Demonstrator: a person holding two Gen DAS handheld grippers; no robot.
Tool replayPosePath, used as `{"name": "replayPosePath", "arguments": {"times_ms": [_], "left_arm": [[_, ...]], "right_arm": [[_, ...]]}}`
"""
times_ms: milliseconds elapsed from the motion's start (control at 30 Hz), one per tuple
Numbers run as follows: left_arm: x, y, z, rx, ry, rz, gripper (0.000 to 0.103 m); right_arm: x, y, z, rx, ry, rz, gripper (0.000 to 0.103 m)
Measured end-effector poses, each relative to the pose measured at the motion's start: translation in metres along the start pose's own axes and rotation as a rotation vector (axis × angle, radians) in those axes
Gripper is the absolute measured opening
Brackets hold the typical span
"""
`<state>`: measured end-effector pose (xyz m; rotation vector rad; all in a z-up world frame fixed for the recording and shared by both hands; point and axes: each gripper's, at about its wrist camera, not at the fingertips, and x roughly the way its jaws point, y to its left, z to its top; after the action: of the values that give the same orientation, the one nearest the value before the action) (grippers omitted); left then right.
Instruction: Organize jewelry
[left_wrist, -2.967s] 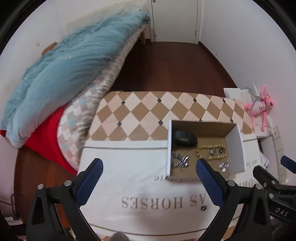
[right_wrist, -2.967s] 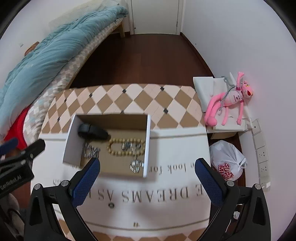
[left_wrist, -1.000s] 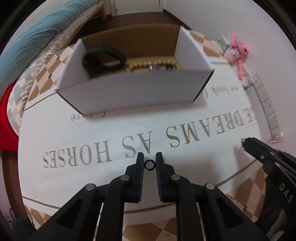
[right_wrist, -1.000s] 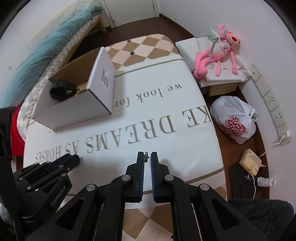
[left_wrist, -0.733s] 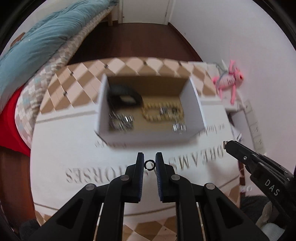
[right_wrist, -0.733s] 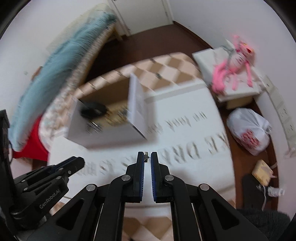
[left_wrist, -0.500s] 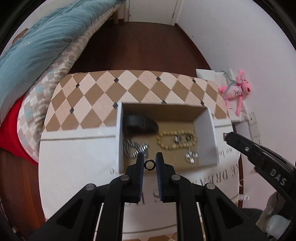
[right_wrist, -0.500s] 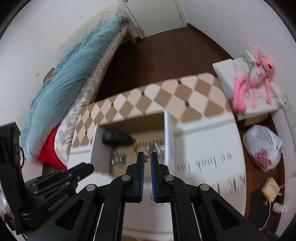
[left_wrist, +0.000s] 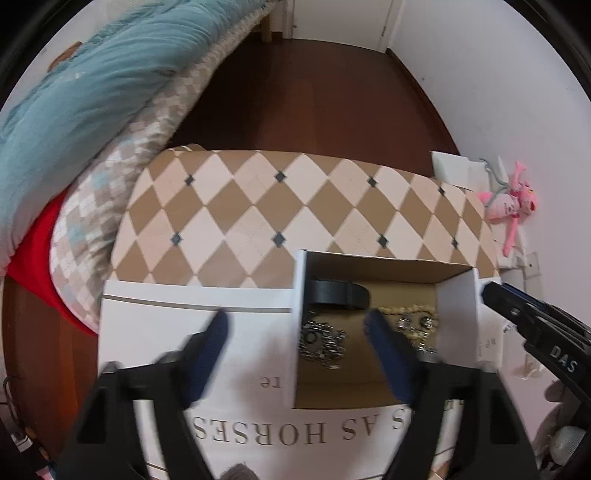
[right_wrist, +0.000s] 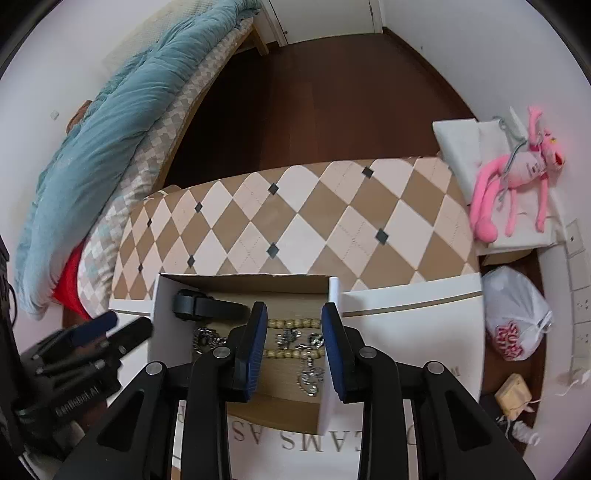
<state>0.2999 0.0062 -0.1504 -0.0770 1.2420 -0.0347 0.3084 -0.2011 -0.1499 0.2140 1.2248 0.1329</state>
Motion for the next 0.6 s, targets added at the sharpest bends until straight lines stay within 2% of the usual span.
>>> {"name": "replayPosePath", "arguments": {"times_ms": [33, 67, 100, 133, 200, 267, 367, 433, 600], "left_arm": [[-0.001, 0.002, -0.001, -0.002, -0.013, 0.016, 0.091], [-0.002, 0.004, -0.002, -0.003, -0.02, 0.024, 0.092], [-0.002, 0.006, -0.004, -0.006, -0.026, 0.037, 0.096], [-0.003, 0.008, -0.005, -0.007, -0.031, 0.047, 0.103], [-0.004, 0.01, -0.011, -0.003, -0.053, 0.068, 0.103], [-0.005, 0.011, -0.017, 0.008, -0.071, 0.1, 0.103], [-0.003, 0.012, -0.028, 0.013, -0.064, 0.112, 0.103], [-0.001, 0.012, -0.036, 0.014, -0.058, 0.113, 0.103], [0.0, 0.009, -0.051, 0.014, -0.048, 0.114, 0.103]], "right_arm": [[-0.002, 0.0, -0.002, -0.005, -0.006, -0.014, 0.034], [-0.004, 0.0, -0.004, -0.014, -0.012, -0.036, 0.04], [-0.006, 0.0, -0.005, -0.017, -0.016, -0.049, 0.052], [-0.008, 0.0, -0.008, -0.023, -0.022, -0.062, 0.058], [-0.01, 0.002, -0.013, -0.043, -0.028, -0.108, 0.081], [-0.011, 0.003, -0.024, -0.059, -0.028, -0.155, 0.093], [-0.009, 0.006, -0.04, -0.089, -0.023, -0.22, 0.103], [-0.006, 0.008, -0.051, -0.1, -0.016, -0.249, 0.103], [-0.003, 0.009, -0.065, -0.081, -0.006, -0.254, 0.103]]}}
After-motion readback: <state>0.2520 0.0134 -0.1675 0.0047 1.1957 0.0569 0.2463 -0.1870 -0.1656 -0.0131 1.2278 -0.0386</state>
